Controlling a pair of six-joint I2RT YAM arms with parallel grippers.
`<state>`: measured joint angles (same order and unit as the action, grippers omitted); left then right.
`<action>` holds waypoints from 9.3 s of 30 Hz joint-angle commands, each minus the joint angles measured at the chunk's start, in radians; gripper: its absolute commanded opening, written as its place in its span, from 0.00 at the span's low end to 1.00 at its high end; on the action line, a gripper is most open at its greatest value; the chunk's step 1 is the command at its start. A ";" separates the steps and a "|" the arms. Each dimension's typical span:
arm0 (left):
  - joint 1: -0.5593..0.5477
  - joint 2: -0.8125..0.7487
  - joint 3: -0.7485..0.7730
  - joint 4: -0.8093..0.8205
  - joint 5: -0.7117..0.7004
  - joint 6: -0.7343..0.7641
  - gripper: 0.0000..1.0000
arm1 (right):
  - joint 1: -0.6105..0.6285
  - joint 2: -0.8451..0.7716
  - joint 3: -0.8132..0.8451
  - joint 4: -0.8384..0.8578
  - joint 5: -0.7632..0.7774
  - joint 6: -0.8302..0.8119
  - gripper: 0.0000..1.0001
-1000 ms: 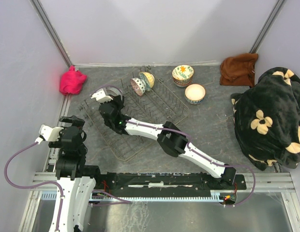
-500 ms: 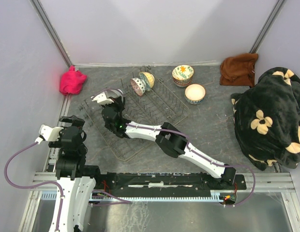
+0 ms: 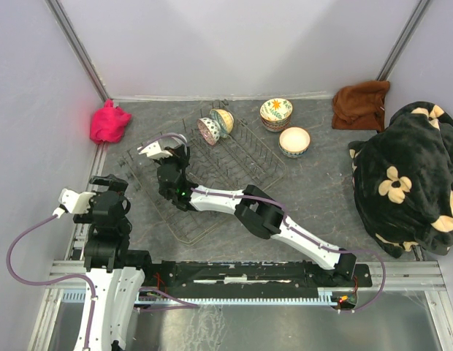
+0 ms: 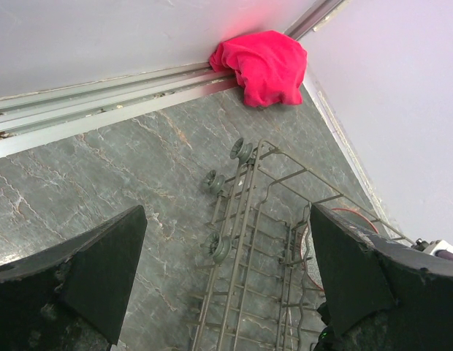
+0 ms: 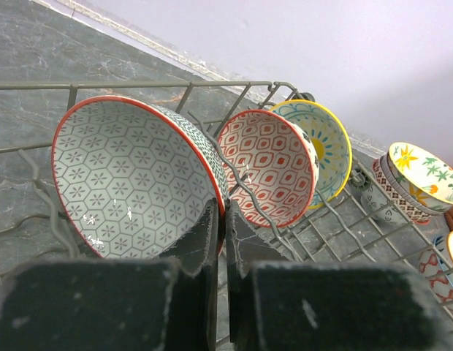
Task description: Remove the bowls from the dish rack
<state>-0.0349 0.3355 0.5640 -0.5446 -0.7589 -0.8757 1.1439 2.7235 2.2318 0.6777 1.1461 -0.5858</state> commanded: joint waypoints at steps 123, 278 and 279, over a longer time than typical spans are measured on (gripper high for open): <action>-0.003 0.292 -0.080 0.525 0.621 0.110 0.99 | -1.020 -1.099 -1.062 -0.847 -0.905 1.217 0.39; -0.001 0.334 -0.035 0.447 0.544 0.141 0.99 | -0.482 -0.920 -0.420 -0.998 -0.370 0.644 0.01; -0.002 0.337 -0.035 0.452 0.552 0.141 0.99 | -0.517 -0.940 -0.427 -1.038 -0.417 0.681 0.01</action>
<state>-0.0349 0.6628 0.5102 -0.1467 -0.2298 -0.7757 0.7536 1.9430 1.8065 -0.0971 0.9161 -0.1795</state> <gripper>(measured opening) 0.993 0.038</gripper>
